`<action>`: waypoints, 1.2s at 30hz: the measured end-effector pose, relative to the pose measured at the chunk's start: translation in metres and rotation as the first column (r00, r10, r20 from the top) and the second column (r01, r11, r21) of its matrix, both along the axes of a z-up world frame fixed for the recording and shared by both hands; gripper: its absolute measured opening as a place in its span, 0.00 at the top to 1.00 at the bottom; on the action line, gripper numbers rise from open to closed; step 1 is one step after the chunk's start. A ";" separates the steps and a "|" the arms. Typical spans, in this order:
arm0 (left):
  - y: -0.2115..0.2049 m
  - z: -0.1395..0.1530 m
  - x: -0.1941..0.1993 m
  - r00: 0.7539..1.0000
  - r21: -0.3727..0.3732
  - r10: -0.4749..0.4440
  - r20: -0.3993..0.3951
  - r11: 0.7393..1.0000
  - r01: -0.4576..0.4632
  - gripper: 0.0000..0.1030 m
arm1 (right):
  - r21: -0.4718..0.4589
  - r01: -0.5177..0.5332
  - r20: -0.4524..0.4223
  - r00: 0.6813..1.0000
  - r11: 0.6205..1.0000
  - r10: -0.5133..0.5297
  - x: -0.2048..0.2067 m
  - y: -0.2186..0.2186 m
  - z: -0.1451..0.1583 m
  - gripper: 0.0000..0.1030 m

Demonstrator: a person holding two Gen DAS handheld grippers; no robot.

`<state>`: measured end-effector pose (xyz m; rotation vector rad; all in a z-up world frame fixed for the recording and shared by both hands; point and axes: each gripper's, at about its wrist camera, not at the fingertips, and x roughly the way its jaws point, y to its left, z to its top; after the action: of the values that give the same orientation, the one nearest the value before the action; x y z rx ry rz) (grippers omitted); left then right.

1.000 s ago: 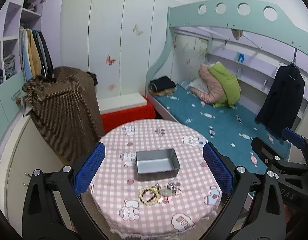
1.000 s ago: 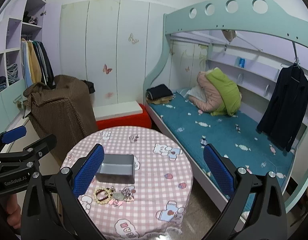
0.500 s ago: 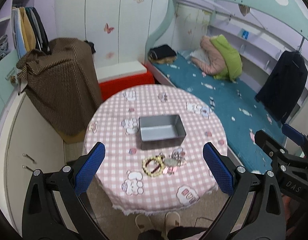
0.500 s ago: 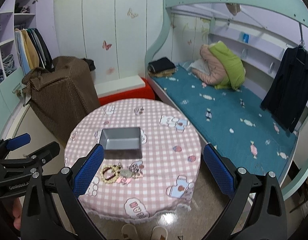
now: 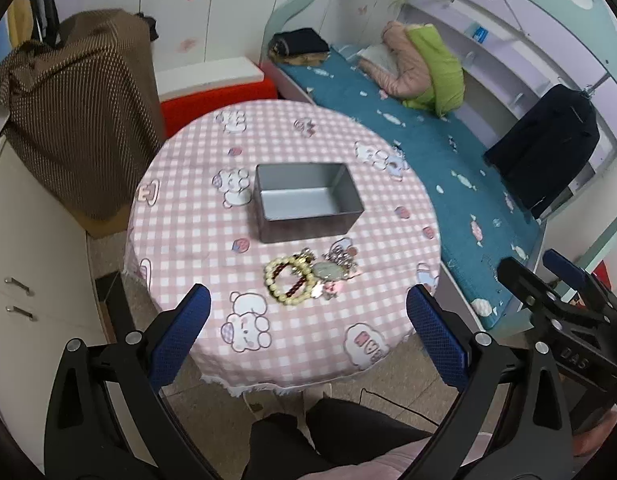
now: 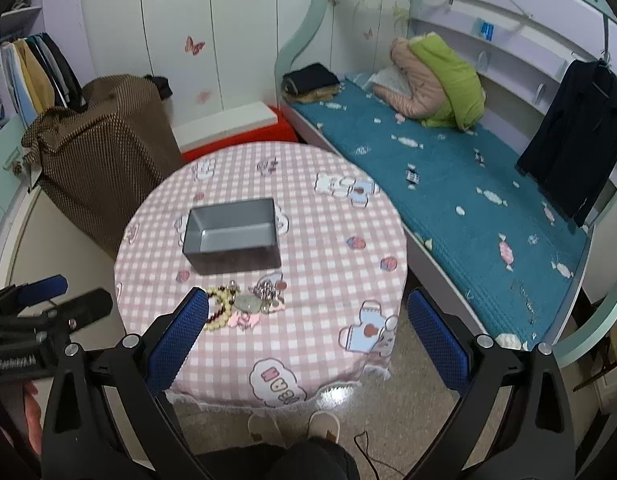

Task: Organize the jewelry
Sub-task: 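Lower both tools toward the jewelry pile beside the tin box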

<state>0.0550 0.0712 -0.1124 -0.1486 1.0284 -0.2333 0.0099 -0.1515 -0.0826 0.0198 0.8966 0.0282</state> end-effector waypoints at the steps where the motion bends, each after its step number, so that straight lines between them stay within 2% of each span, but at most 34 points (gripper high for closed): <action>1: 0.002 -0.005 0.003 1.000 -0.007 -0.006 -0.012 1.000 0.005 0.05 | 0.007 -0.001 -0.012 1.000 1.000 0.001 0.001 -0.001 -0.004 0.07; 6: 0.012 -0.032 0.018 0.997 -0.068 -0.010 -0.080 0.998 0.005 0.05 | 0.055 -0.022 -0.057 0.998 0.998 0.025 0.008 -0.006 -0.021 0.07; 11: 0.011 -0.060 0.035 0.991 0.003 0.021 -0.134 1.000 -0.021 0.05 | 0.063 -0.026 -0.068 0.997 0.998 0.030 0.022 -0.016 -0.042 0.07; 15: 0.012 -0.086 0.051 0.979 0.018 0.054 -0.195 0.999 -0.052 0.05 | 0.066 -0.039 -0.067 0.997 0.997 0.044 0.035 -0.026 -0.059 0.07; 20: 0.010 -0.117 0.070 0.962 0.061 0.123 -0.245 0.992 -0.112 0.06 | 0.063 -0.106 -0.056 0.992 0.992 0.110 0.057 -0.038 -0.079 0.07; 21: 0.010 -0.123 0.073 0.957 0.070 0.137 -0.257 0.990 -0.123 0.08 | 0.056 -0.119 -0.059 0.991 0.991 0.122 0.062 -0.039 -0.083 0.07; 23: 0.008 -0.137 0.081 0.939 0.091 0.169 -0.300 0.985 -0.149 0.27 | 0.049 -0.151 -0.074 0.985 0.987 0.154 0.074 -0.041 -0.092 0.07; 24: 0.006 -0.142 0.083 0.930 0.101 0.180 -0.319 0.983 -0.155 0.32 | 0.049 -0.166 -0.080 0.982 0.985 0.170 0.078 -0.041 -0.095 0.07; 26: 0.003 -0.155 0.090 0.912 0.112 0.204 -0.356 0.978 -0.175 0.32 | 0.050 -0.200 -0.097 0.974 0.979 0.204 0.089 -0.043 -0.104 0.07; 32: -0.007 -0.175 0.103 0.877 0.165 0.254 -0.409 0.965 -0.203 0.43 | 0.079 -0.309 -0.118 0.941 0.948 0.317 0.112 -0.041 -0.117 0.07; 36: -0.010 -0.187 0.106 0.849 0.202 0.287 -0.445 0.955 -0.217 0.67 | 0.106 -0.364 -0.129 0.918 0.925 0.376 0.124 -0.038 -0.123 0.07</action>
<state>0.1607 0.0616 -0.2995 -0.2138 1.4926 0.1299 0.1334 -0.1897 -0.2059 -0.0749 1.0370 0.4227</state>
